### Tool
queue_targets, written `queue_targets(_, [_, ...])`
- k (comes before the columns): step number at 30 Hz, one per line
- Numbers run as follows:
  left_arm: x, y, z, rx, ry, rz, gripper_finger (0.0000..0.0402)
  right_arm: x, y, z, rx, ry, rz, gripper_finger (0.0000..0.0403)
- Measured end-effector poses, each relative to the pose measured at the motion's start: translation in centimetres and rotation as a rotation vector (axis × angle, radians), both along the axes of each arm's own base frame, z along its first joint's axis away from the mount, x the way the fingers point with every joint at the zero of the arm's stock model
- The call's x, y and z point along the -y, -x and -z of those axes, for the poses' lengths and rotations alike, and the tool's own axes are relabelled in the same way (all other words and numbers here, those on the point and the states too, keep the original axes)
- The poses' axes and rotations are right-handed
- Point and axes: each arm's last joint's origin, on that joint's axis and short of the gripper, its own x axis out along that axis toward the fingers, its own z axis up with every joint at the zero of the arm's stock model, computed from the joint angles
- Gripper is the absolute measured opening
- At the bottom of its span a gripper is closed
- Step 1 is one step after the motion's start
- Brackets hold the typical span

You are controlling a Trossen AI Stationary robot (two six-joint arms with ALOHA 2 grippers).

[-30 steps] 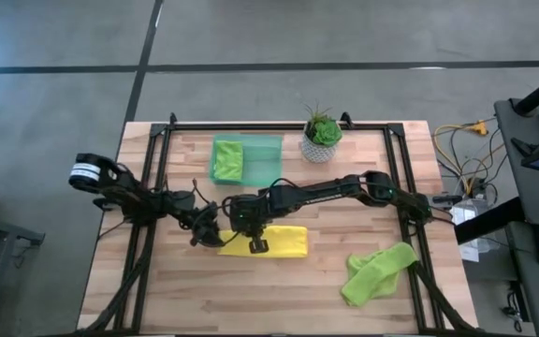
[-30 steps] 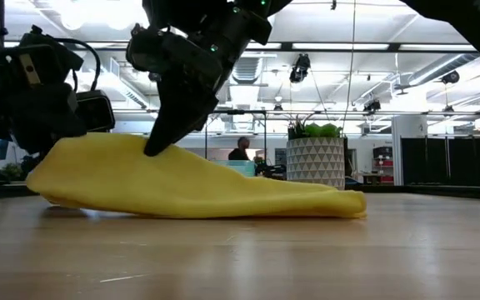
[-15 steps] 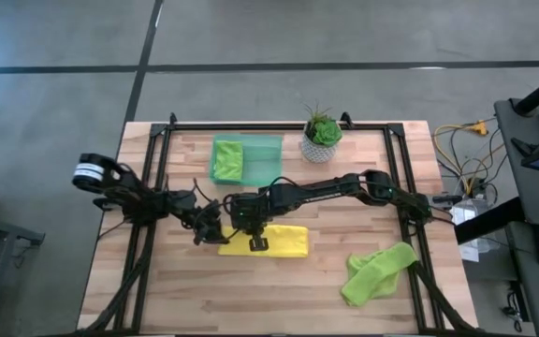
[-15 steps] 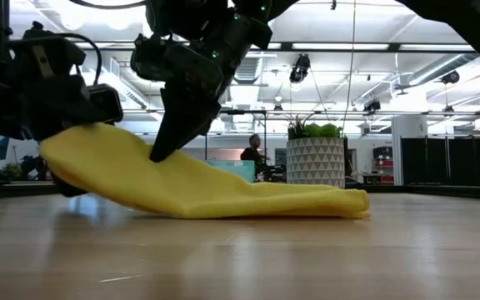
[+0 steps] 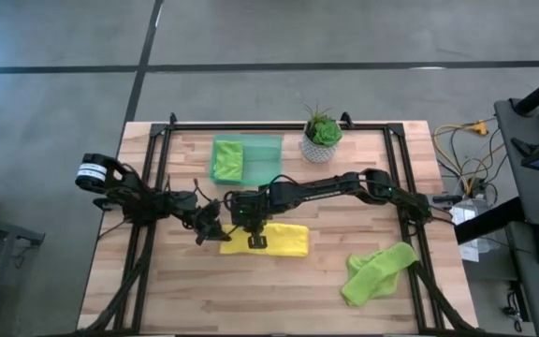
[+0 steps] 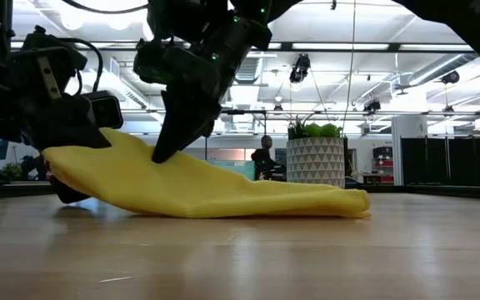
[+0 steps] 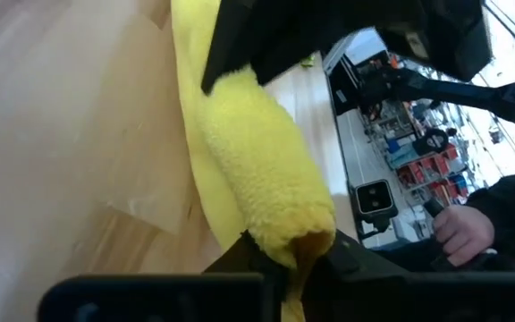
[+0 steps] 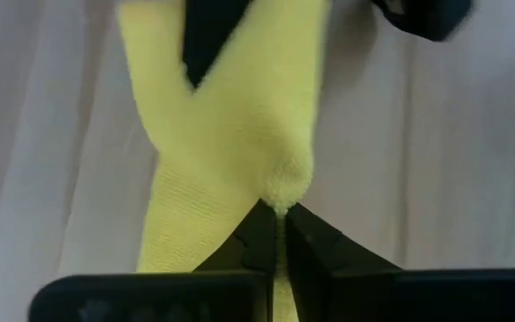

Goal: Fold microfiber towels
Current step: Fold the yellow microfiber towel

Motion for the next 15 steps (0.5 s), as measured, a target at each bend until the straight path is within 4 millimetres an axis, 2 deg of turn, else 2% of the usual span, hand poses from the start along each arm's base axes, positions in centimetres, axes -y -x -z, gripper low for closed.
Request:
queue_targets(4, [0.0,0.1,0.2,-0.019,-0.004,-0.003,0.0001,1.5,0.0,0.0,-0.012,-0.022,0.078,0.0038])
queue_targets(10, [0.0,0.1,0.2,-0.021,-0.003,-0.001,0.0001,3.4,0.8,-0.6,-0.074,-0.021,0.133,0.0107])
queue_targets(15, [0.0,0.1,0.2,-0.027,0.005,-0.004,0.0001,3.3,1.9,-1.7,-0.093,-0.041,0.123,0.0141])
